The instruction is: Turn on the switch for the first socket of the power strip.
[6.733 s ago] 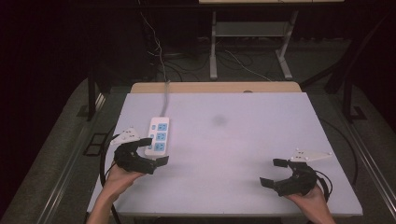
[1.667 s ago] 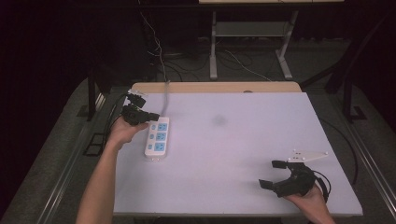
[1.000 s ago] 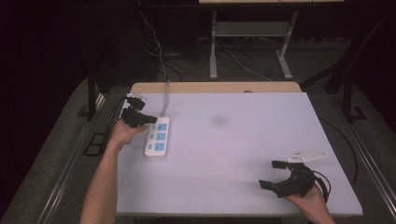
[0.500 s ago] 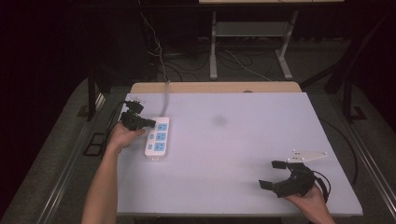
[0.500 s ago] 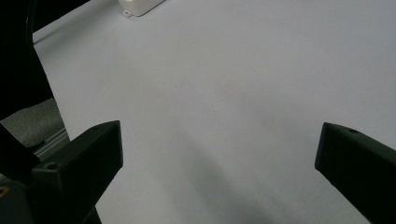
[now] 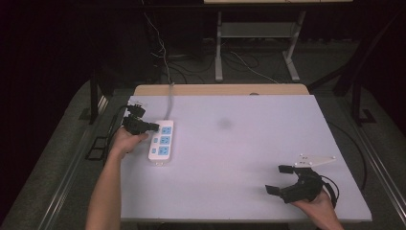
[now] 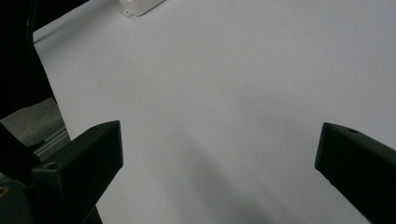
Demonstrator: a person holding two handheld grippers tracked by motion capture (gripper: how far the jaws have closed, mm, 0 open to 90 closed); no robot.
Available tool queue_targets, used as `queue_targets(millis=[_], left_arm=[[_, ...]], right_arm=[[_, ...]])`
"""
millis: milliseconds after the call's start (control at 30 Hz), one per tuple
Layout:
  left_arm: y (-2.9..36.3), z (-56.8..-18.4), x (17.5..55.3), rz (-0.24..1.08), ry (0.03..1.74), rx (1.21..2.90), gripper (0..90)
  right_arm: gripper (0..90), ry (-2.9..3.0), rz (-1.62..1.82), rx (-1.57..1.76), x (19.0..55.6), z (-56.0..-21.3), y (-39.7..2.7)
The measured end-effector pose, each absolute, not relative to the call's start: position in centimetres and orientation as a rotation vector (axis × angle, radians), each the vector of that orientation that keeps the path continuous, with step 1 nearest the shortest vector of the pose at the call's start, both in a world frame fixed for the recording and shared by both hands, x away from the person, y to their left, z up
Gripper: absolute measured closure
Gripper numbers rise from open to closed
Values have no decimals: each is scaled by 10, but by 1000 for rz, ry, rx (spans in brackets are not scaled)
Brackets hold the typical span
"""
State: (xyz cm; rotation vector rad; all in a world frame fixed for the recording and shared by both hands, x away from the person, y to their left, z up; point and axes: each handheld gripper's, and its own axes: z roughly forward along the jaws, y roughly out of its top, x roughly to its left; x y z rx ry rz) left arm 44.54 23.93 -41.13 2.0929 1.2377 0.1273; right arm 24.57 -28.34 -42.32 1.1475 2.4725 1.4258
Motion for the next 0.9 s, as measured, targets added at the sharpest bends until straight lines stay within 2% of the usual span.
queue_targets(millis=[400,600,700,900], left_arm=[[231,-410,442,196,1254,2124,894],[231,-412,440,201,1276,2092,895],[228,-415,440,269,1308,2062,898],[225,-416,439,261,1319,2050,898]], right_arm=[[5,2473,1422,1145,245,-423,-283],[5,2473,1421,1146,245,-423,-283],[5,2472,1424,1144,244,-423,-282],[5,2478,1416,1134,243,-423,-281]])
